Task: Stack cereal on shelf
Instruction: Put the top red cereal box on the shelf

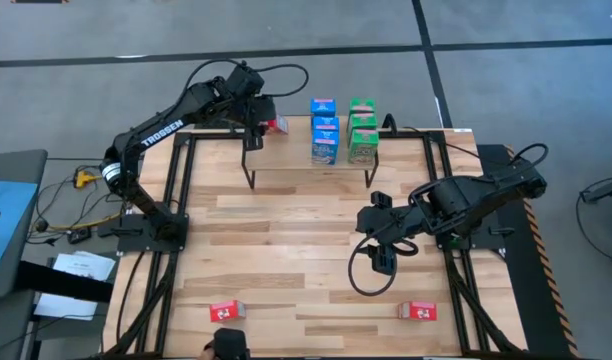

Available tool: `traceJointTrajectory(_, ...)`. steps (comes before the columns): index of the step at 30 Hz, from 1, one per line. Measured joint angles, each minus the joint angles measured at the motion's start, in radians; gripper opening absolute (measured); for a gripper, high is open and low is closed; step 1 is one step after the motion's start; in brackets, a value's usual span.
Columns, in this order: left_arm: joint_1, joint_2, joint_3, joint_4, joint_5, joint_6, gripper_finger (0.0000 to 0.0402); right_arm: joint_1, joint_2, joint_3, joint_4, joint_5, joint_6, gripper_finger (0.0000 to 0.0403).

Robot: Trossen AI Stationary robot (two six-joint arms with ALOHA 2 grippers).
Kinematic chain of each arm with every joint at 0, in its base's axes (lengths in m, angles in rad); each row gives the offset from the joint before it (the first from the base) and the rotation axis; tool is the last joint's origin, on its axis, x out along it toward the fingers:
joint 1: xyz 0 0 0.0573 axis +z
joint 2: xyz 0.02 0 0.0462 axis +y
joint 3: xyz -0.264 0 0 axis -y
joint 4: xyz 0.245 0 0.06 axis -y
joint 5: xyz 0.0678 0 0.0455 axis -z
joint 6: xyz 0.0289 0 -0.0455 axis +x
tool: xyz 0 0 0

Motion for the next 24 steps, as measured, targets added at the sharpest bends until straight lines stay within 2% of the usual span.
traceJointTrajectory(16, 0.004, 0.000, 0.000, -0.002, 0.019, 0.001, 0.0175, 0.000, 0.000, 0.000, 0.000, 0.000, 0.000, 0.0276)
traceJointTrajectory(24, 0.020, 0.000, 0.000, -0.014, 0.034, 0.001, 0.0195, 0.000, 0.000, 0.000, 0.000, 0.000, 0.000, 0.0276)
